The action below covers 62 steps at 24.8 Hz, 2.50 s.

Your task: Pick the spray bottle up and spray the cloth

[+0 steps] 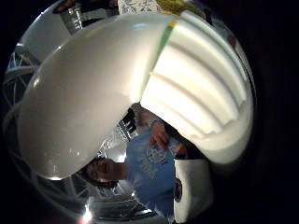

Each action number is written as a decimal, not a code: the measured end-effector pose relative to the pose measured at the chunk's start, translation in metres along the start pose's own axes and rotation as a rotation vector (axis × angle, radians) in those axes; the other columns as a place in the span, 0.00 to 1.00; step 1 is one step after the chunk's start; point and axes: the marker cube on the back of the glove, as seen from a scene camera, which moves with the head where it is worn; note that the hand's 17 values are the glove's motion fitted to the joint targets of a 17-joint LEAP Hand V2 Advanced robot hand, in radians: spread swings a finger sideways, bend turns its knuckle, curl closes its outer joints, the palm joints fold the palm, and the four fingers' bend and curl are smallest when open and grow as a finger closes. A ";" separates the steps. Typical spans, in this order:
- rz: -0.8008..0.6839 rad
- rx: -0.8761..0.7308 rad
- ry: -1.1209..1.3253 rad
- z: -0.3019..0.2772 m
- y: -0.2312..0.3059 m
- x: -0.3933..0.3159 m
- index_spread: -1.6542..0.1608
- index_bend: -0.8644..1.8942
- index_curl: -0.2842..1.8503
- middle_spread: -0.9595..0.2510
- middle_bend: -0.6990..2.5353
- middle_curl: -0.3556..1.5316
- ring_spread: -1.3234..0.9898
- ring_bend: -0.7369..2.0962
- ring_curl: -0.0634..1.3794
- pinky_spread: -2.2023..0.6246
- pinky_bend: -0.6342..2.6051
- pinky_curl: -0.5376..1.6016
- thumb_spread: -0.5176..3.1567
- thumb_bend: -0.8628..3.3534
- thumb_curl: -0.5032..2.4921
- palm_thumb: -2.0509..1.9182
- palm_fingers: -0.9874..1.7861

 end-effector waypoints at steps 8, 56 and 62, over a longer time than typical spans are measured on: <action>0.015 0.000 0.020 -0.001 0.006 0.008 0.80 0.36 0.32 0.76 0.29 0.44 0.57 0.47 0.33 0.81 0.28 0.43 0.31 0.20 0.38 0.76 0.77; -0.718 0.146 -0.331 0.214 -0.182 -0.167 0.77 0.38 0.35 0.71 0.28 0.44 0.56 0.42 0.31 0.81 0.24 0.39 0.35 0.20 0.38 0.75 0.73; -0.699 0.181 -0.379 0.215 -0.176 -0.172 0.77 0.37 0.35 0.72 0.28 0.44 0.55 0.41 0.30 0.81 0.24 0.39 0.37 0.20 0.37 0.74 0.73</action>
